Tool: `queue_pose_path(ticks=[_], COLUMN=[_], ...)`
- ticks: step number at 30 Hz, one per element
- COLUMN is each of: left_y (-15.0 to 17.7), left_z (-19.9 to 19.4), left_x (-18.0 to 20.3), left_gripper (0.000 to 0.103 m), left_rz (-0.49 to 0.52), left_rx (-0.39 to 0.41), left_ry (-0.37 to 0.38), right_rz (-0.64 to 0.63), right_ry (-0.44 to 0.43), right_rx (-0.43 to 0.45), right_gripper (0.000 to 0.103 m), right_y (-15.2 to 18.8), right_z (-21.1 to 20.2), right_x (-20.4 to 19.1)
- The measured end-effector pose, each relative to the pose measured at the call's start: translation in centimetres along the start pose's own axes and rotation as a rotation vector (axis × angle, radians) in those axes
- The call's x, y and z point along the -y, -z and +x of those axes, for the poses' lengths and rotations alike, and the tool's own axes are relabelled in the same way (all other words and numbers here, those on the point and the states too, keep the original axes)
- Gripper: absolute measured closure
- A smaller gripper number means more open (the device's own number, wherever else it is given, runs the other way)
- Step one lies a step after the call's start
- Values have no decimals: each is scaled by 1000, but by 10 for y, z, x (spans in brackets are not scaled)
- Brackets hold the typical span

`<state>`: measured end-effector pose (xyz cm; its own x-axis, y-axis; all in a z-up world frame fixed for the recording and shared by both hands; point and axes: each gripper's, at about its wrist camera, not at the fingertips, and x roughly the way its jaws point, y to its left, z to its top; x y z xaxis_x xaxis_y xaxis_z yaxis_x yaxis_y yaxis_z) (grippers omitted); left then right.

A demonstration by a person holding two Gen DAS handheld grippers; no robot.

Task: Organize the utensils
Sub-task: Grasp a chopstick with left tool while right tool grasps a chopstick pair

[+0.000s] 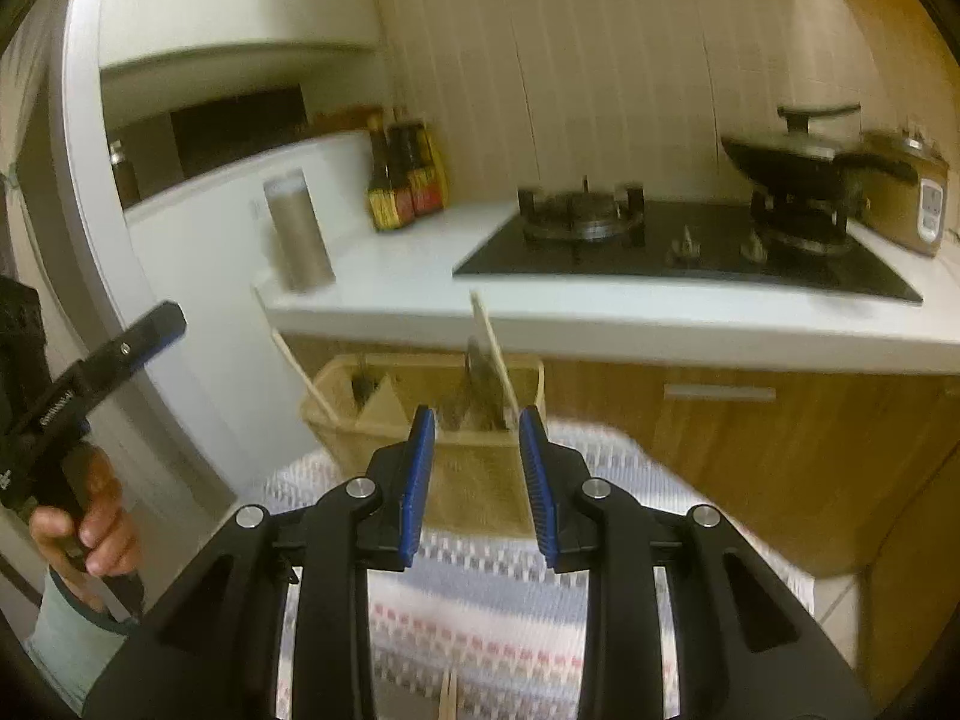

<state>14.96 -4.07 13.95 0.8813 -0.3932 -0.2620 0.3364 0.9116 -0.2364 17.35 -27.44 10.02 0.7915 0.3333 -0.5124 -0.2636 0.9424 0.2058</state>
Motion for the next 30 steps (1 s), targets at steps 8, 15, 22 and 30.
queue_pose_path(ticks=[8, 15, 22, 30], left_y=[64, 125, 161, 181], left_z=[25, 42, 57, 73], left_x=[18, 20, 10, 13], left_gripper=[65, 67, 63, 63], left_rz=[-18, 2, -47, -59], left_rx=[-450, -698, -842, -901], left_ry=[27, 13, -8, -48], right_rz=[30, 6, 30, 5], right_ry=[15, -37, -16, -6], right_rx=[-417, -670, -784, -800], right_gripper=[76, 77, 77, 77], right_y=[47, 106, 142, 156], right_z=[37, 65, 85, 87], right_x=[0, -17, -17, -20])
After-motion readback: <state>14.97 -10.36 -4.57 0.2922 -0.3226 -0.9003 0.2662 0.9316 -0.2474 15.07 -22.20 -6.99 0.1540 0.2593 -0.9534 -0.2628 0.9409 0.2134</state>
